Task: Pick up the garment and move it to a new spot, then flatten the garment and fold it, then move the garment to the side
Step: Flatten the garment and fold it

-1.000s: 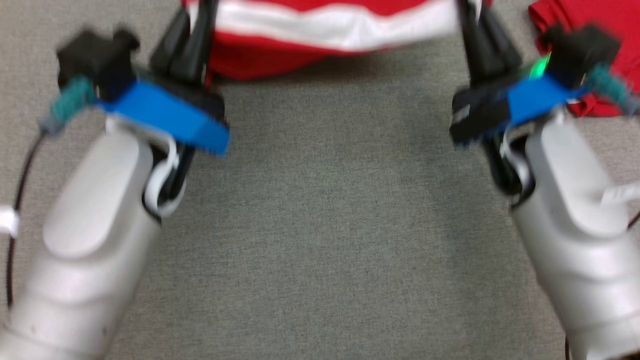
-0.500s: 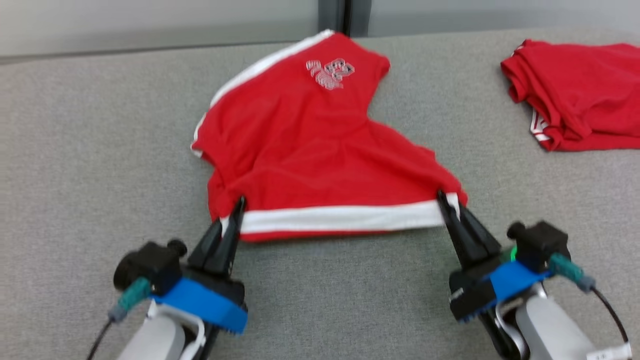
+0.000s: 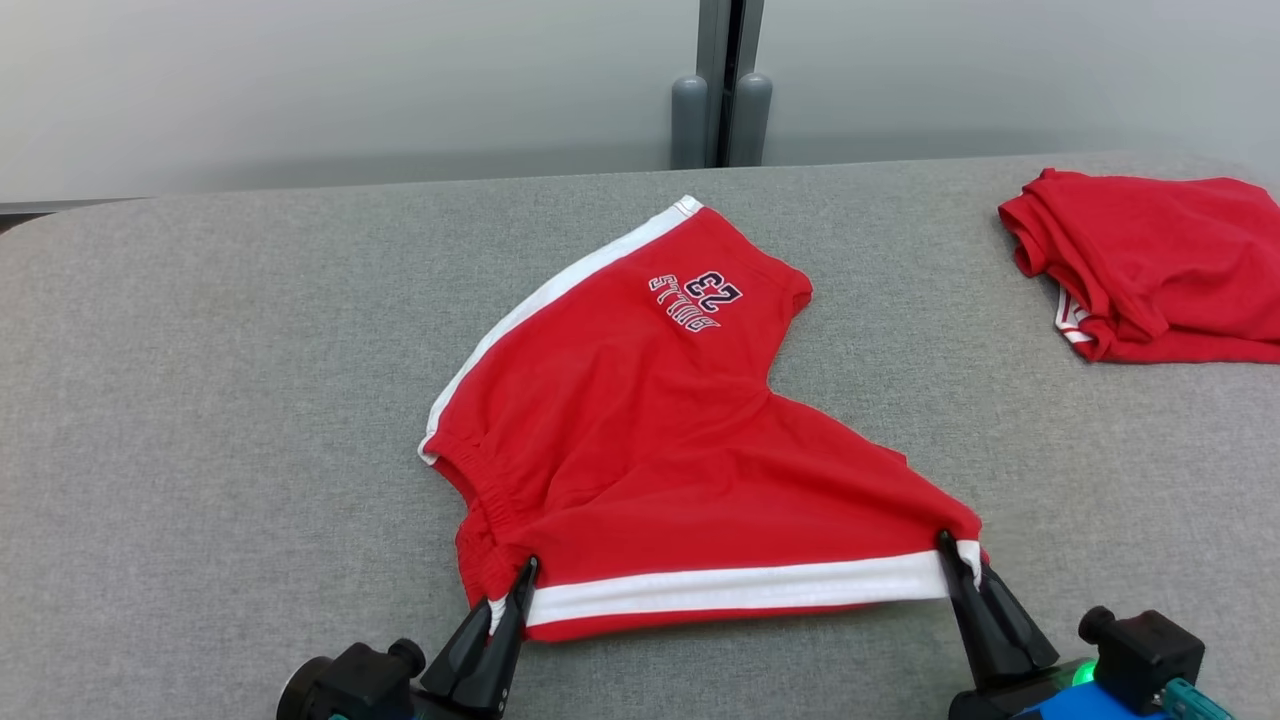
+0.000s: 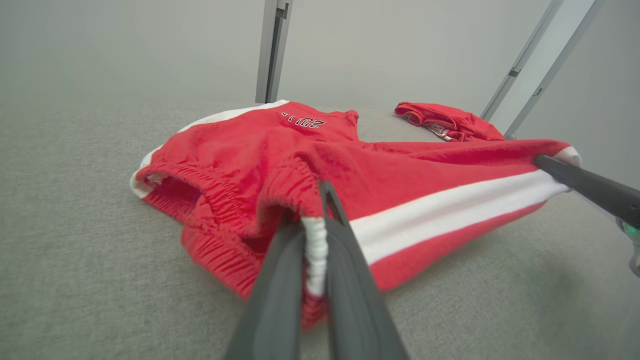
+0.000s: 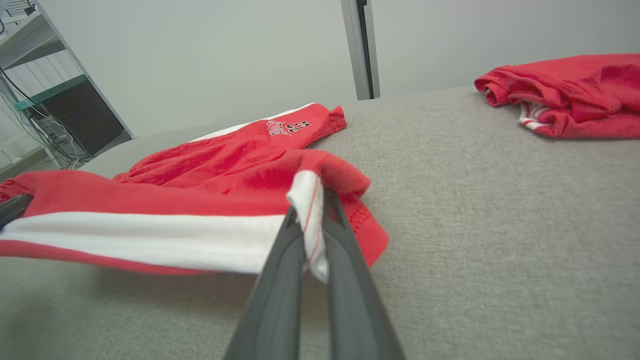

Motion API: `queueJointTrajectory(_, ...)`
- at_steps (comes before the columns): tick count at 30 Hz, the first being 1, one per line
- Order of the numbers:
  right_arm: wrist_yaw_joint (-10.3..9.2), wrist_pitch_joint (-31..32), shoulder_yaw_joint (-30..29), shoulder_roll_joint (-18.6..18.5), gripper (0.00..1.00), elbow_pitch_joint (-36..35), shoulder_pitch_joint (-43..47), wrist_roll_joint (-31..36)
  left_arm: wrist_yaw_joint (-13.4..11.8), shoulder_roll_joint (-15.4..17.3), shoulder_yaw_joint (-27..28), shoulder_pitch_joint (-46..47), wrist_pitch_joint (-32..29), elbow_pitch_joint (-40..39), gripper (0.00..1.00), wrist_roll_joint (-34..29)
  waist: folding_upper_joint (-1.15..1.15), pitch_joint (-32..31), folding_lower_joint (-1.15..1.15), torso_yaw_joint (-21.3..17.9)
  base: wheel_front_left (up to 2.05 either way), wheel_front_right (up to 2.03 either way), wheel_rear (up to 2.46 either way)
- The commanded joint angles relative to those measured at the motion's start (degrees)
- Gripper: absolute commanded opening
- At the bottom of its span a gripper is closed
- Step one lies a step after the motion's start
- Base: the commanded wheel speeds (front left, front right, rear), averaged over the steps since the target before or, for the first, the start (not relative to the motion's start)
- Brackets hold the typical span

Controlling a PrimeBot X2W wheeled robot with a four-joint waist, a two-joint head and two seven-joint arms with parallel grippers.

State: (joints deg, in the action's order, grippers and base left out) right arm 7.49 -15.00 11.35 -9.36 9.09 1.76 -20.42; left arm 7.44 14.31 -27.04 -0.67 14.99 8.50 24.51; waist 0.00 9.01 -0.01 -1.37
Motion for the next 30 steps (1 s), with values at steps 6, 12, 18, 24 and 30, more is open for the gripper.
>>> queueJointTrajectory(6, 0.00, -0.2, -3.2, 0.0, 0.00, -0.6, -1.6, 0.5, 0.0, -1.2, 1.0, 1.0, 0.3, -0.8, 0.00, -0.4, 0.00, -0.1, 0.01, 0.5, 0.00, 0.00, 0.00)
queueJointTrajectory(12, 0.00, -0.2, -3.5, -1.2, 0.00, 0.3, -7.6, 2.4, 0.0, -2.1, 0.7, 4.4, 0.2, -1.4, 0.00, -0.2, 0.00, 0.8, 0.01, 1.9, 0.00, 0.00, 0.00)
queueJointTrajectory(18, 0.01, -0.2, -2.1, -2.7, 0.00, 4.6, -18.0, 4.8, 0.0, -4.0, -0.2, 10.1, 0.2, -0.3, 0.00, 0.5, 0.00, 3.3, 0.01, 4.8, 0.00, 0.00, 0.00)
queueJointTrajectory(24, 0.01, 2.2, -0.3, -3.5, 0.00, 13.4, -31.4, 6.6, 0.0, -7.2, 0.8, 16.6, 0.3, 2.4, 0.00, 1.3, 0.00, 8.4, 0.01, 8.8, 0.00, 0.00, 0.00)
queueJointTrajectory(30, 0.01, 3.9, 1.5, -4.7, 0.00, 21.1, -41.0, 7.5, 0.0, -8.9, 0.9, 21.5, 0.3, 4.8, 0.00, 2.2, 0.00, 12.4, 0.01, 10.9, 0.00, 0.00, 0.00)
